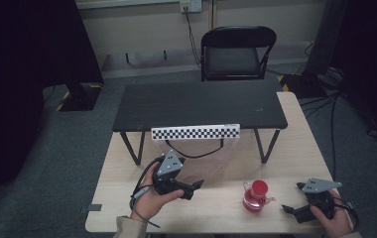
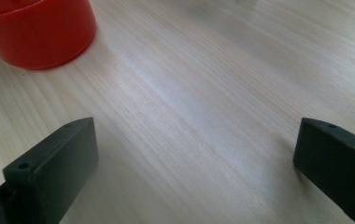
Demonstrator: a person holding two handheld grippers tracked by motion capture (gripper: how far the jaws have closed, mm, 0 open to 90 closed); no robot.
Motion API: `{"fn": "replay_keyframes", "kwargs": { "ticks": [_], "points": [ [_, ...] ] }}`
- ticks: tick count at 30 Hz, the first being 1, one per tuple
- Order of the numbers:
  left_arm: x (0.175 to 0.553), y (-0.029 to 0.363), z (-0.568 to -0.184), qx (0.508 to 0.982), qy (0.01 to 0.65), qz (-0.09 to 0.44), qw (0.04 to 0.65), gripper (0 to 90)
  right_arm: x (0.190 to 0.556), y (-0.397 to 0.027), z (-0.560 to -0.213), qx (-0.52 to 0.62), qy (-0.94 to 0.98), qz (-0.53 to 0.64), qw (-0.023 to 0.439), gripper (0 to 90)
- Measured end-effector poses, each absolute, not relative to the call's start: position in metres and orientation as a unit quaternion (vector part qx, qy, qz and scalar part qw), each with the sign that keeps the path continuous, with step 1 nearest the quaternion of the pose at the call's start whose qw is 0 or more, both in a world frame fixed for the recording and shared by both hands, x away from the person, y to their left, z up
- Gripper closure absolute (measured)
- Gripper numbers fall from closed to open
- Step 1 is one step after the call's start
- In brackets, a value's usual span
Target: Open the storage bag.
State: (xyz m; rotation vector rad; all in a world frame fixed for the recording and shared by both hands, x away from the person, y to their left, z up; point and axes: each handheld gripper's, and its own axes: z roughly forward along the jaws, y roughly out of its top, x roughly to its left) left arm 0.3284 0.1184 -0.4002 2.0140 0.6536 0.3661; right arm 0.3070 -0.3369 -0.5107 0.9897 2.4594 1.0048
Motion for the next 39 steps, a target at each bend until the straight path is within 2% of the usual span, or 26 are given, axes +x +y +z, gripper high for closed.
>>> {"fn": "replay_keyframes", "kwargs": {
  "ticks": [7,16,31,35,39],
  "points": [
    [0.336,0.111,-0.392,0.826,0.250,0.166,0.477,8.7,0.307,-0.337,-0.511,0.345,0.857,0.350,0.153,0.0],
    [0.352,0.102,-0.400,0.838,0.242,0.185,0.452,12.0,0.307,-0.337,-0.511,0.345,0.857,0.350,0.153,0.0],
    [0.368,0.101,-0.410,0.851,0.221,0.211,0.427,24.0,0.307,-0.337,-0.511,0.345,0.857,0.350,0.153,0.0],
    [0.371,0.100,-0.412,0.856,0.206,0.219,0.420,30.0,0.307,-0.337,-0.511,0.345,0.857,0.350,0.153,0.0],
    [0.373,0.100,-0.415,0.859,0.198,0.228,0.412,31.5,0.307,-0.337,-0.511,0.345,0.857,0.350,0.153,0.0]
  ]
}}
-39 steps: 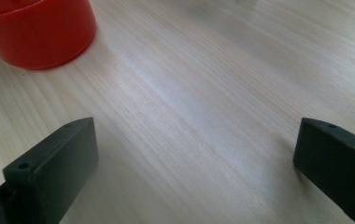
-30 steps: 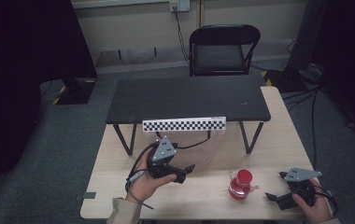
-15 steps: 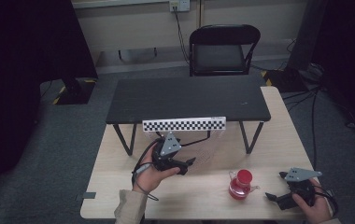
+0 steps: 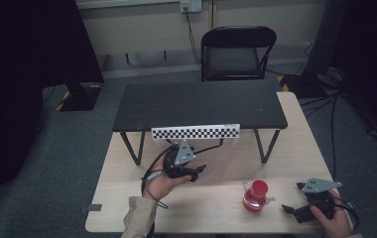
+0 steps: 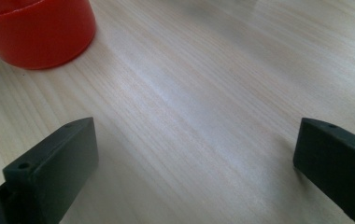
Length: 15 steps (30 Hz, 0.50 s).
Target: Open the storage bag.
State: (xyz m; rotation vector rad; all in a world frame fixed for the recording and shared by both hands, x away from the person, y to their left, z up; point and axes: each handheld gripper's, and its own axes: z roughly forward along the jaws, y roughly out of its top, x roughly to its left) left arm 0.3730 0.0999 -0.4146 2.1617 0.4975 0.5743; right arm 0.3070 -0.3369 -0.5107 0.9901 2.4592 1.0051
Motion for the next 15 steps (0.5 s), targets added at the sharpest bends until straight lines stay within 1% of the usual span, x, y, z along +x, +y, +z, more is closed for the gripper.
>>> {"fn": "replay_keyframes", "kwargs": {
  "ticks": [1,3,4,7,10,13,15],
  "points": [
    [0.3734,0.0998,-0.4148,0.858,0.193,0.244,0.409,31.5,0.3070,-0.3369,-0.5107,0.345,0.857,0.350,0.153,0.0],
    [0.3730,0.0994,-0.4141,0.856,0.189,0.251,0.409,31.1,0.3070,-0.3369,-0.5107,0.345,0.857,0.350,0.153,0.0],
    [0.3725,0.0985,-0.4125,0.853,0.181,0.267,0.411,31.1,0.3070,-0.3369,-0.5107,0.345,0.857,0.350,0.153,0.0],
    [0.3738,0.0981,-0.4116,0.853,0.181,0.264,0.411,32.3,0.3070,-0.3369,-0.5107,0.345,0.857,0.350,0.153,0.0],
    [0.3785,0.0983,-0.4160,0.862,0.184,0.255,0.397,41.2,0.3070,-0.3369,-0.5107,0.345,0.857,0.350,0.153,0.0],
    [0.3787,0.0992,-0.4190,0.865,0.191,0.254,0.388,45.5,0.3070,-0.3369,-0.5107,0.345,0.857,0.350,0.153,0.0],
    [0.3785,0.0998,-0.4193,0.864,0.194,0.253,0.390,45.4,0.3070,-0.3369,-0.5107,0.345,0.857,0.350,0.153,0.0]
  ]
}}
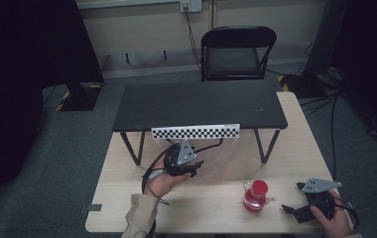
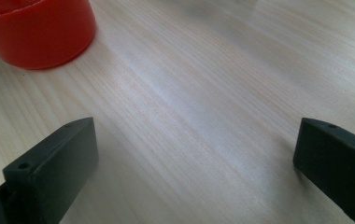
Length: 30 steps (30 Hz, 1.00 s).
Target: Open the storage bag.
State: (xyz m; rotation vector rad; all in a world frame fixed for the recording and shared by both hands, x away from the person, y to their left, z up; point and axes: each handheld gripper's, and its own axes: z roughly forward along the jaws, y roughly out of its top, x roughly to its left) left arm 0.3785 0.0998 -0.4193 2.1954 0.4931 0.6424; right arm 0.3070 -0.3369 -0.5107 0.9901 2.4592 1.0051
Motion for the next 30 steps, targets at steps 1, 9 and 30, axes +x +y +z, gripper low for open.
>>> {"fn": "replay_keyframes", "kwargs": {
  "ticks": [1,9,30],
  "points": [
    [0.378,0.101,-0.419,0.863,0.201,0.243,0.395,45.1,0.307,-0.337,-0.511,0.345,0.857,0.350,0.152,0.0],
    [0.376,0.109,-0.420,0.855,0.218,0.219,0.417,48.0,0.307,-0.337,-0.511,0.345,0.857,0.350,0.153,0.0],
    [0.366,0.116,-0.406,0.852,0.249,0.185,0.423,81.2,0.307,-0.337,-0.511,0.345,0.857,0.350,0.152,0.0]
  ]
}}
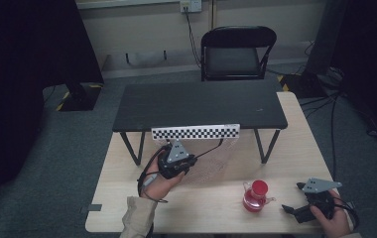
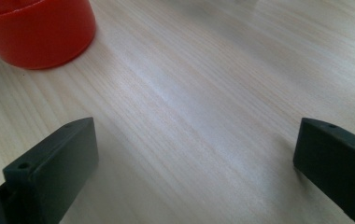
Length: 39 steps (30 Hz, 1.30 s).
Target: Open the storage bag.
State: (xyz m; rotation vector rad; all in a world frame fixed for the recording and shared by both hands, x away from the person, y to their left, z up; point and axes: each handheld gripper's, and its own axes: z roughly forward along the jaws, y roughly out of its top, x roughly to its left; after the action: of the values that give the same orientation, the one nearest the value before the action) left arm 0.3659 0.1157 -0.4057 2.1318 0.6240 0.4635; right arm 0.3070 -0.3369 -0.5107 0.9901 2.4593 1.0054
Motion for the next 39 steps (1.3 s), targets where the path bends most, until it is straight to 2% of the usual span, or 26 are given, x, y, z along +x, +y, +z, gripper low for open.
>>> {"fn": "replay_keyframes", "kwargs": {
  "ticks": [19,39],
  "points": [
    [0.353,0.123,-0.383,0.858,0.244,0.136,0.430,86.4,0.307,-0.337,-0.511,0.345,0.857,0.350,0.152,0.0],
    [0.345,0.133,-0.360,0.858,0.229,0.096,0.450,88.1,0.307,-0.337,-0.511,0.345,0.857,0.350,0.152,0.0]
  ]
}}
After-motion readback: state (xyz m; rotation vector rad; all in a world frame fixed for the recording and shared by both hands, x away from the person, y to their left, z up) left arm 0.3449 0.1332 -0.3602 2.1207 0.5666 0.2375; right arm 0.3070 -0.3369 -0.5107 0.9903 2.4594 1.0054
